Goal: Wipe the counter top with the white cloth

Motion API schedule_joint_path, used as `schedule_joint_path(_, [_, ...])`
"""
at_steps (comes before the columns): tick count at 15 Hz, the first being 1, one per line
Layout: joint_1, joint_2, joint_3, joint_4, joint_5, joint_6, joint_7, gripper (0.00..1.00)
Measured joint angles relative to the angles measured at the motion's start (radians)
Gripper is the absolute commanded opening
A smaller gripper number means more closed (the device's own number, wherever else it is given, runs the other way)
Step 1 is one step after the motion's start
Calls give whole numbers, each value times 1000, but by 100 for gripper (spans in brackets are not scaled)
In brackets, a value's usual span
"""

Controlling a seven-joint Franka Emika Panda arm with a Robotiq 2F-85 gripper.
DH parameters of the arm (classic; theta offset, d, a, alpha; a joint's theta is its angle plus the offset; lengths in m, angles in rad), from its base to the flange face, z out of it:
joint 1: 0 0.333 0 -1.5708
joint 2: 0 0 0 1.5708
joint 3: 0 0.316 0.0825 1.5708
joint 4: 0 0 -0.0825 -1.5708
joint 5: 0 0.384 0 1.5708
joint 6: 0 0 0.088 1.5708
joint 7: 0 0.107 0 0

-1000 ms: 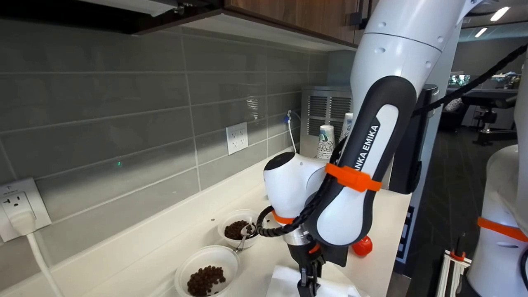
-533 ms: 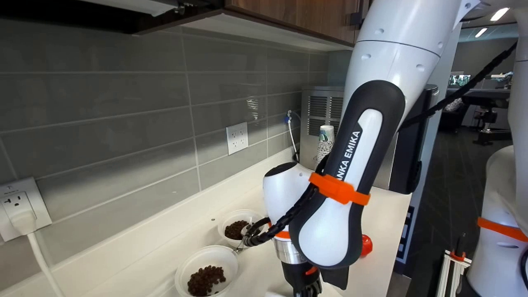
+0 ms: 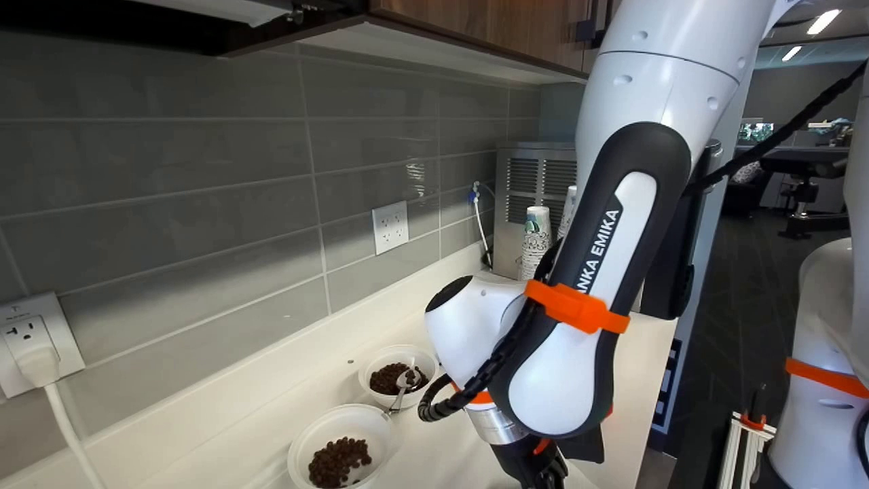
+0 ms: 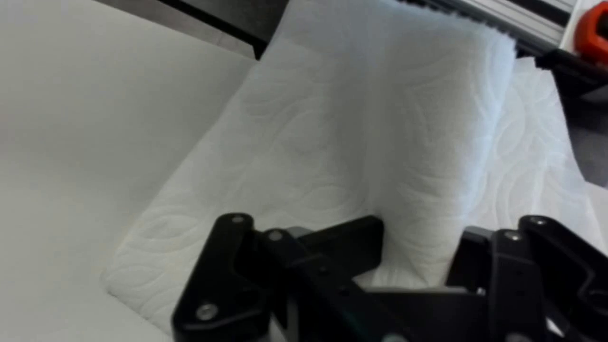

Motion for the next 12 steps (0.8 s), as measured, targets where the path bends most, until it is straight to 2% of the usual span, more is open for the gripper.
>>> schedule_joint_path(3, [0, -1, -27, 0, -25, 7, 9, 0])
schedule_joint_path(6, [0, 23, -26, -1, 32, 87, 3, 0])
schedule_joint_path(12, [21, 73, 48, -1, 193, 302, -12, 0])
